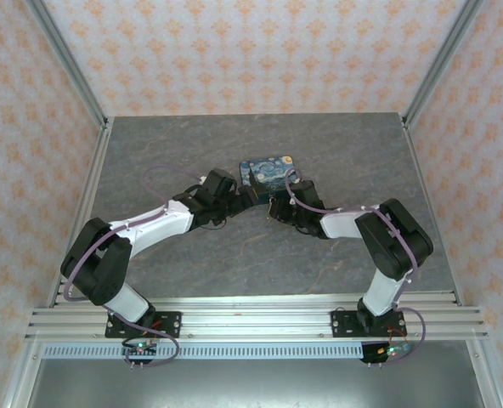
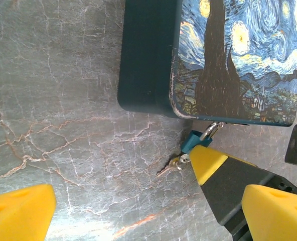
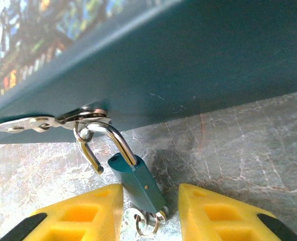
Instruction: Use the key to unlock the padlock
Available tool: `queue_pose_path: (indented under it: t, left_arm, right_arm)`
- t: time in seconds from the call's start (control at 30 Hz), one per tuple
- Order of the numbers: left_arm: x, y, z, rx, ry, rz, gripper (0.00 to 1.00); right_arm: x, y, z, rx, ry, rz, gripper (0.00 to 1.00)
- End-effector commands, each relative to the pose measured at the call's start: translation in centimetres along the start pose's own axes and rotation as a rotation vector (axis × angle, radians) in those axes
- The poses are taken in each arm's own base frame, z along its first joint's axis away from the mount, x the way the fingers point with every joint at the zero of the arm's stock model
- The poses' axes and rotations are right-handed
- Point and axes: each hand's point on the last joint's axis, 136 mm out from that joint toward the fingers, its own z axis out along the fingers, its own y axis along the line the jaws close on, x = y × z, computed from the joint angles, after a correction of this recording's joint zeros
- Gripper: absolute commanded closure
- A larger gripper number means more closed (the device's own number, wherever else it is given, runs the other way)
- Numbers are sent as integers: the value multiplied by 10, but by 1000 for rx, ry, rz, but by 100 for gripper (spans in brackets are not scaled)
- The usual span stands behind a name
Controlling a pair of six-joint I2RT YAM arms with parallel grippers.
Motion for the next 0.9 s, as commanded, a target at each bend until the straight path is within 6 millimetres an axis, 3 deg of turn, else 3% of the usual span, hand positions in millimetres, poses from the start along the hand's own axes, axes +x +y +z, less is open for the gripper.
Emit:
queue_pose_path:
  t: [0.0,0.3,0.5,0.87]
  left_arm:
    - [-3,-2,4,9,-2,-8,5]
    - [-4,-4,4,8,-5,-3,5]
    - [-10,-4,3,-9,-20,10,5]
    - [-32,-12,2,-83,-70,82,5]
  right_arm:
    - [-1,3,5,-1,1,-2,70]
    - [-1,2,-2,6,-9,-7,80]
    - [1,-3,-8,22,-15,-9,96]
    - [2,-9,-18,29,-32,7,100]
